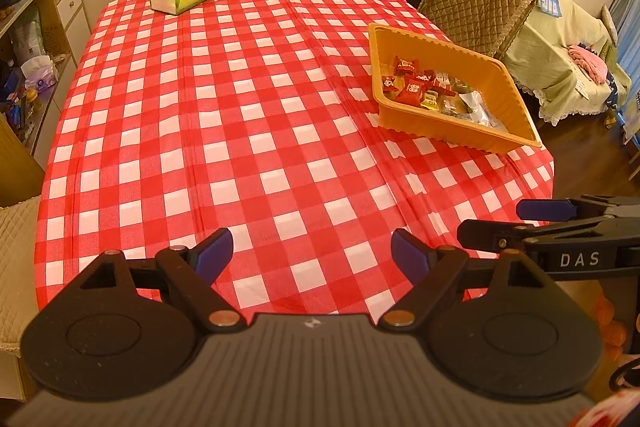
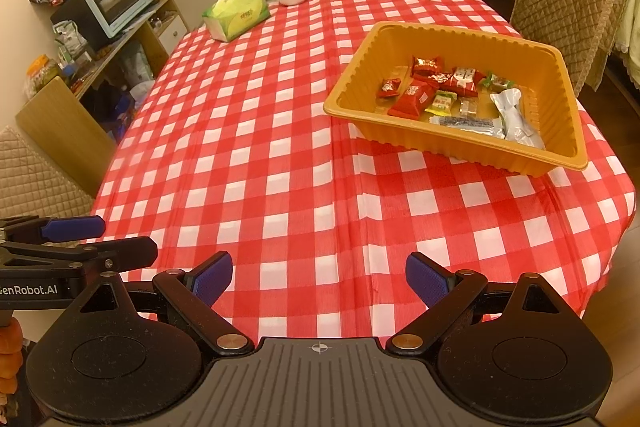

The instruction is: Organize snacks

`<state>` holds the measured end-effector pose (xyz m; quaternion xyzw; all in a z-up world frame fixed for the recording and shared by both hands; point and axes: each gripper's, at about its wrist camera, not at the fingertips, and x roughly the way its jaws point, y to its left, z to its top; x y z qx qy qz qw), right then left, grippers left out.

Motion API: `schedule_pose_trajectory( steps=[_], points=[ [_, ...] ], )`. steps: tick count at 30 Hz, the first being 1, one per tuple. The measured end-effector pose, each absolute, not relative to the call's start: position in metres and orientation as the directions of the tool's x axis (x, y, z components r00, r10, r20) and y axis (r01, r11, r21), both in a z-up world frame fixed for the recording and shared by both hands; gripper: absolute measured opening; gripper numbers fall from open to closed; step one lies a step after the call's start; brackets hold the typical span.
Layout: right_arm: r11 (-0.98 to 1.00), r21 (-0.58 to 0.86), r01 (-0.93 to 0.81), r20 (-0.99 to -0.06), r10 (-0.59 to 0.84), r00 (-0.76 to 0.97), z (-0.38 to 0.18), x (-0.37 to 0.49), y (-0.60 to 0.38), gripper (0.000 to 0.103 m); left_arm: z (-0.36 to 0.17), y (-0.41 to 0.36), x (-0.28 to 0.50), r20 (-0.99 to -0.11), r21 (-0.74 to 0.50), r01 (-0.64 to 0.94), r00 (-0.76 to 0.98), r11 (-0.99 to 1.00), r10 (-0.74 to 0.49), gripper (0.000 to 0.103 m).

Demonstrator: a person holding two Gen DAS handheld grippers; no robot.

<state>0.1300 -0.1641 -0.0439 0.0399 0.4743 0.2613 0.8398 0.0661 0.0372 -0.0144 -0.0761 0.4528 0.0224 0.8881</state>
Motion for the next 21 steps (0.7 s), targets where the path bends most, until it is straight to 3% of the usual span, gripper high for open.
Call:
schedule_pose_trajectory(
  steps=[21],
  points=[
    [0.858,0.317,-0.405,-0.779,0.479,0.406,-0.045,0.135,-0.162,0.093,-0.018,0.035,0.078,-0.813,-0.123,-0.118,0.581,0.985,-0.032,0.085]
  ],
)
